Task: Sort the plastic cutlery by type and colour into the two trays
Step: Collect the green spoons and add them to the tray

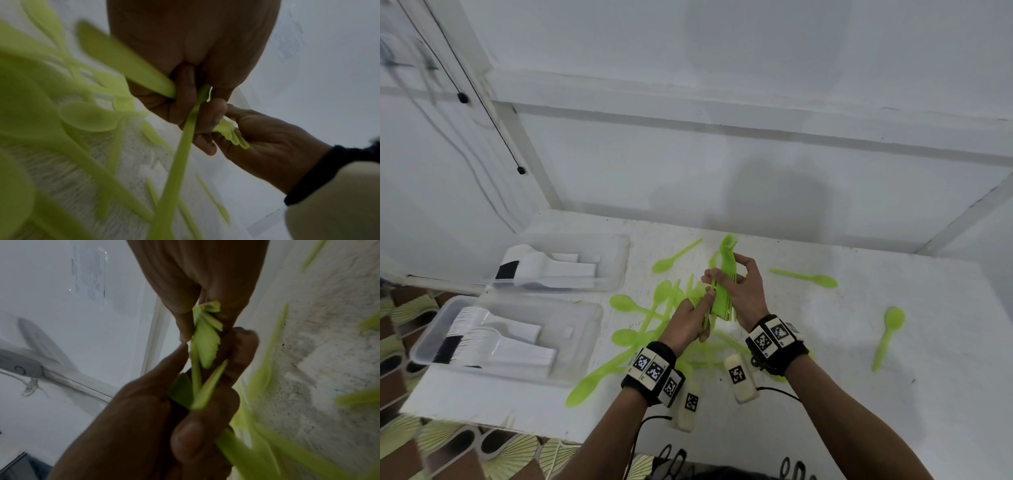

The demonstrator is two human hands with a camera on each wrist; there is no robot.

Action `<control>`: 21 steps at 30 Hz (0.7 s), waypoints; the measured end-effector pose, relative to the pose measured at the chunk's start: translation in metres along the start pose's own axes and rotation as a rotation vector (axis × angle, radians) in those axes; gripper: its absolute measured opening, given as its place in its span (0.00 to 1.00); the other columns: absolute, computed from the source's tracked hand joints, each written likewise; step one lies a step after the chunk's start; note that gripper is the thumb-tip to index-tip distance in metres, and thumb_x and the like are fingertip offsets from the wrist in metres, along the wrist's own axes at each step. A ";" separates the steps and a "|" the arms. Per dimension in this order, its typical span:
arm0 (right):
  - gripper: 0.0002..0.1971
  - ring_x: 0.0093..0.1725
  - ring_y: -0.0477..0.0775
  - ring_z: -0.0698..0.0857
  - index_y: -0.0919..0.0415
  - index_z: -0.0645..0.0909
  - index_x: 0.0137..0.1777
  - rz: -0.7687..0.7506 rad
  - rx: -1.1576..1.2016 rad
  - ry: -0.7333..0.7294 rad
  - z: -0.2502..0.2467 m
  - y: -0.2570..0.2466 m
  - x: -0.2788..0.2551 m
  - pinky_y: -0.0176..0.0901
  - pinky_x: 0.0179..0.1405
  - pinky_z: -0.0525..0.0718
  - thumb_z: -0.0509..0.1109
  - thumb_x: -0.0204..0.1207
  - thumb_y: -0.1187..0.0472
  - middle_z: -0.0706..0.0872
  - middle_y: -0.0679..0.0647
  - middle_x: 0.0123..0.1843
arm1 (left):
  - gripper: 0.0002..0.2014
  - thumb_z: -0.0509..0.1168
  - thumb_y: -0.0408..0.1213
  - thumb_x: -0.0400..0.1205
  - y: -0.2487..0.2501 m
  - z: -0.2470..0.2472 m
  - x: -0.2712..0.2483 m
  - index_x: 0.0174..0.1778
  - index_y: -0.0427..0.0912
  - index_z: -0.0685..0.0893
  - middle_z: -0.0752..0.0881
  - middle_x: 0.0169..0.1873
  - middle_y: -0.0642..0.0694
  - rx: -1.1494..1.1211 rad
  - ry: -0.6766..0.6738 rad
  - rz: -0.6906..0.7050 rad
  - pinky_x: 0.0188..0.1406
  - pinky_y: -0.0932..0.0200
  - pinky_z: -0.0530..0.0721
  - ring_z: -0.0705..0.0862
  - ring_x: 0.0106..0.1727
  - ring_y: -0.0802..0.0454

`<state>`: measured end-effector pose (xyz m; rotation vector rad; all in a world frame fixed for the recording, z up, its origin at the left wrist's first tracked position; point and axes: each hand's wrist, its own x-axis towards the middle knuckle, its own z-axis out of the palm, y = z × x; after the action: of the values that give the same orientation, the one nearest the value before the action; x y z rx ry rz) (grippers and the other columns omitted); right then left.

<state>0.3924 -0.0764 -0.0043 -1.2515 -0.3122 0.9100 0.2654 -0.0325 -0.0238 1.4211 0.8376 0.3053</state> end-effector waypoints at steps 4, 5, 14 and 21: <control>0.24 0.47 0.65 0.93 0.57 0.73 0.69 -0.027 0.100 0.111 -0.003 -0.004 0.005 0.59 0.47 0.92 0.77 0.78 0.69 0.92 0.68 0.49 | 0.30 0.52 0.55 0.93 0.005 -0.001 -0.002 0.38 0.37 0.88 0.77 0.18 0.46 0.037 0.008 0.042 0.25 0.62 0.68 0.68 0.18 0.53; 0.23 0.45 0.64 0.93 0.57 0.74 0.69 -0.018 0.124 0.123 -0.005 -0.005 0.008 0.59 0.48 0.92 0.77 0.78 0.70 0.92 0.68 0.49 | 0.26 0.53 0.50 0.94 0.003 -0.002 0.000 0.44 0.40 0.90 0.82 0.22 0.49 0.045 0.036 0.089 0.26 0.61 0.69 0.69 0.20 0.54; 0.22 0.39 0.58 0.91 0.55 0.78 0.65 0.033 -0.105 0.125 -0.021 0.011 0.006 0.47 0.38 0.87 0.80 0.75 0.67 0.93 0.66 0.48 | 0.15 0.60 0.33 0.91 0.002 -0.018 0.006 0.69 0.56 0.74 0.93 0.51 0.47 0.042 0.174 0.271 0.22 0.58 0.75 0.74 0.20 0.48; 0.17 0.42 0.58 0.94 0.55 0.83 0.61 -0.012 -0.254 0.180 -0.014 0.025 0.003 0.50 0.40 0.93 0.81 0.74 0.64 0.94 0.56 0.45 | 0.16 0.59 0.40 0.91 -0.011 -0.009 0.014 0.46 0.59 0.90 0.92 0.55 0.52 0.121 0.244 0.192 0.35 0.53 0.77 0.85 0.38 0.37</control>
<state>0.3936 -0.0827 -0.0322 -1.5529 -0.2984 0.7568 0.2662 -0.0187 -0.0383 1.6026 0.9304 0.5919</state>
